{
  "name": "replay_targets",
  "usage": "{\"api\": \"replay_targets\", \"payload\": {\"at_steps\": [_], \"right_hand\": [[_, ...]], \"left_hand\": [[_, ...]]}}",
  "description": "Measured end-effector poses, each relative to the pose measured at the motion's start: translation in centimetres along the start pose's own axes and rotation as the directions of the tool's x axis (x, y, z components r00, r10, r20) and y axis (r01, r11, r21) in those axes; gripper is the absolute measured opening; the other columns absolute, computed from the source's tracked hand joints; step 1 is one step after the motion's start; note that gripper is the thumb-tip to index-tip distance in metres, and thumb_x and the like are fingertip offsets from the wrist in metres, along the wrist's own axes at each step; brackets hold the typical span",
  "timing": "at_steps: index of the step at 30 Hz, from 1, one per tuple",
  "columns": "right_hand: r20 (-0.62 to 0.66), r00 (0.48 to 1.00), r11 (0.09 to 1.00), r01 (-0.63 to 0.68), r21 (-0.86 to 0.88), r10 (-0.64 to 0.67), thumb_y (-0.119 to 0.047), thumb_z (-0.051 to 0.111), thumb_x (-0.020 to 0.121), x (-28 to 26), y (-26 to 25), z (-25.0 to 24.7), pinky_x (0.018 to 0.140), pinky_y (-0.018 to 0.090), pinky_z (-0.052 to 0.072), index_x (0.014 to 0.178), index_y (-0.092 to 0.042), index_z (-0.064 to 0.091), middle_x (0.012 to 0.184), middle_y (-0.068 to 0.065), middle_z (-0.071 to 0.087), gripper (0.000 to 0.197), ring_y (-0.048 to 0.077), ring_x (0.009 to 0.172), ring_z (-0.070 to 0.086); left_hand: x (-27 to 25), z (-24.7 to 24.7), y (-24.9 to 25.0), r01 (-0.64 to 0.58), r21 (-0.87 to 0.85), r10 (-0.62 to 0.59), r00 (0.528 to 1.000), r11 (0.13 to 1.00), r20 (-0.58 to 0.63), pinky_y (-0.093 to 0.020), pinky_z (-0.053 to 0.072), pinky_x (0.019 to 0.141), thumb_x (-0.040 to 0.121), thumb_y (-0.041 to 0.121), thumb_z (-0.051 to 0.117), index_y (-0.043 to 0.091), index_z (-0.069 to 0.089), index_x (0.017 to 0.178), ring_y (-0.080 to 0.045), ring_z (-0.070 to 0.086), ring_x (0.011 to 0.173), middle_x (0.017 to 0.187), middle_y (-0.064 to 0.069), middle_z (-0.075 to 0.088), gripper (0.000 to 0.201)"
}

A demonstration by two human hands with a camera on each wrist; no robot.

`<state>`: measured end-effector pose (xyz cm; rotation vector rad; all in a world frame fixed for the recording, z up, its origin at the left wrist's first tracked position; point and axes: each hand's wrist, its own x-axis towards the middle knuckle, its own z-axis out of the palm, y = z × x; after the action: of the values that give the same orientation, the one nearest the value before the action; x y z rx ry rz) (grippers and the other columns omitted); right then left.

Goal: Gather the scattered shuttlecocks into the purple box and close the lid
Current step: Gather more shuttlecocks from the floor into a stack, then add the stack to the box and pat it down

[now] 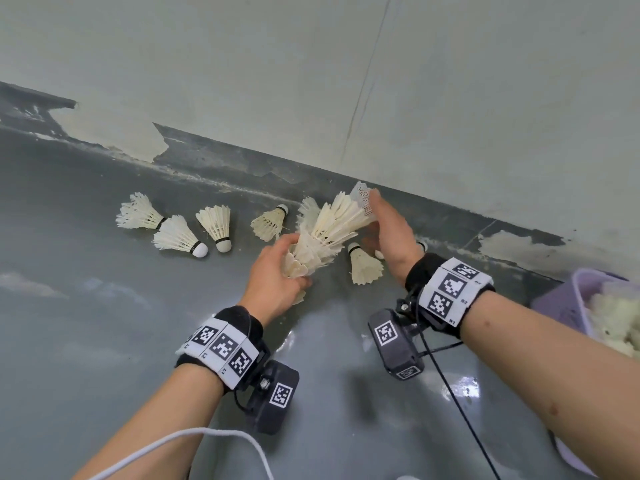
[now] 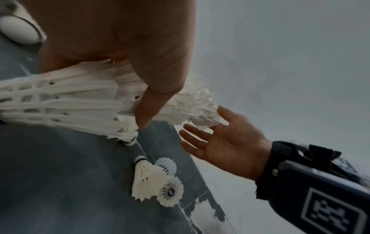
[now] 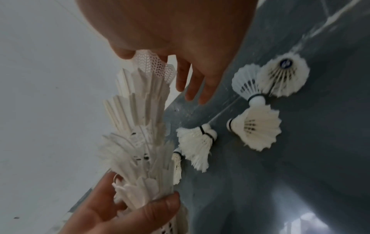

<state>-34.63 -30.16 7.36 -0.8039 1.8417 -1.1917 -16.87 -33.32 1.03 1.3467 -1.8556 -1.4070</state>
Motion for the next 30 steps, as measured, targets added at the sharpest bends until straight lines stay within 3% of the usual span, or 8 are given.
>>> {"api": "replay_targets", "payload": {"at_steps": [3,8,12,17,21,25,27,30], "right_hand": [[-0.115,0.992,0.998,0.039,-0.053,-0.044,-0.056,0.035,0.091,-0.9,-0.3,-2.6,0.104,0.046,0.041,0.116,-0.024,0.051,0.134,0.005,0.048,0.043,0.022,0.117,0.052],[-0.385,0.914,0.989,0.095,-0.111,-0.131,-0.049,0.043,0.091,-3.9,0.0,-8.3,0.090,0.053,0.051,0.114,-0.032,0.035,0.106,0.003,0.056,0.030,0.025,0.094,0.061],[-0.453,0.887,0.996,0.082,-0.031,-0.087,-0.068,0.050,0.076,-6.2,-0.1,-11.7,0.084,0.054,0.054,0.116,-0.037,0.032,0.113,0.015,0.059,0.053,0.032,0.095,0.065],[-0.404,0.903,0.979,0.191,0.072,-0.147,-0.035,0.070,0.084,-7.5,1.3,-15.5,0.075,0.034,0.056,0.127,-0.035,0.032,0.117,0.010,0.054,0.058,0.023,0.104,0.061],[-0.395,0.907,0.969,0.211,0.128,-0.145,-0.040,0.075,0.077,-8.5,1.5,-20.3,0.087,0.036,0.052,0.135,-0.045,0.032,0.118,-0.004,0.049,0.072,0.015,0.111,0.055],[-0.383,0.908,0.964,0.234,0.123,-0.171,-0.028,0.076,0.078,-9.3,1.9,-27.8,0.088,0.038,0.056,0.143,-0.037,0.030,0.125,0.004,0.055,0.080,0.019,0.110,0.062],[-0.389,0.909,0.968,0.216,0.128,-0.151,-0.025,0.072,0.083,-9.5,1.9,-31.4,0.083,0.034,0.056,0.145,-0.032,0.031,0.122,0.007,0.057,0.075,0.021,0.105,0.065],[-0.371,0.922,0.984,0.157,0.087,-0.114,-0.040,0.068,0.084,-9.7,3.1,-35.7,0.086,0.036,0.055,0.145,-0.035,0.031,0.119,0.004,0.058,0.072,0.018,0.104,0.064]], "left_hand": [[0.1,1.8,2.1,-0.059,0.076,0.049,0.990,0.995,0.133,-0.029,0.040,0.093,0.072,0.011,0.077,0.032,0.044,0.134,-0.025,0.053,0.112,0.127,-0.007,0.053,0.073],[-1.1,6.6,6.7,-0.188,0.101,0.135,0.910,0.977,0.391,-0.030,0.042,0.099,0.073,0.020,0.080,0.025,0.038,0.140,-0.023,0.054,0.115,0.132,-0.005,0.055,0.079],[-2.5,9.6,9.9,-0.280,0.104,0.197,0.852,0.954,0.486,-0.028,0.040,0.100,0.075,0.024,0.079,0.019,0.032,0.143,-0.022,0.052,0.119,0.136,-0.003,0.052,0.083],[-3.8,12.6,13.3,-0.392,0.155,0.244,0.789,0.907,0.564,-0.025,0.042,0.090,0.077,0.030,0.077,0.016,0.035,0.137,-0.016,0.054,0.112,0.124,0.008,0.052,0.075],[-5.0,16.4,16.3,-0.352,0.073,0.256,0.794,0.933,0.551,-0.022,0.045,0.082,0.076,0.035,0.078,0.020,0.037,0.134,-0.012,0.059,0.101,0.115,0.009,0.057,0.073],[-7.0,23.0,20.3,-0.326,-0.045,0.303,0.808,0.944,0.505,-0.017,0.047,0.079,0.074,0.037,0.079,0.022,0.034,0.136,-0.007,0.060,0.100,0.109,0.012,0.058,0.078],[-8.3,26.3,21.6,-0.316,-0.110,0.330,0.822,0.942,0.463,-0.019,0.049,0.085,0.073,0.039,0.080,0.022,0.033,0.137,-0.004,0.059,0.101,0.110,0.013,0.058,0.081],[-9.7,31.3,22.4,-0.240,-0.191,0.299,0.867,0.952,0.398,-0.025,0.050,0.092,0.075,0.040,0.078,0.024,0.030,0.138,-0.005,0.057,0.105,0.125,0.005,0.057,0.081]]}}
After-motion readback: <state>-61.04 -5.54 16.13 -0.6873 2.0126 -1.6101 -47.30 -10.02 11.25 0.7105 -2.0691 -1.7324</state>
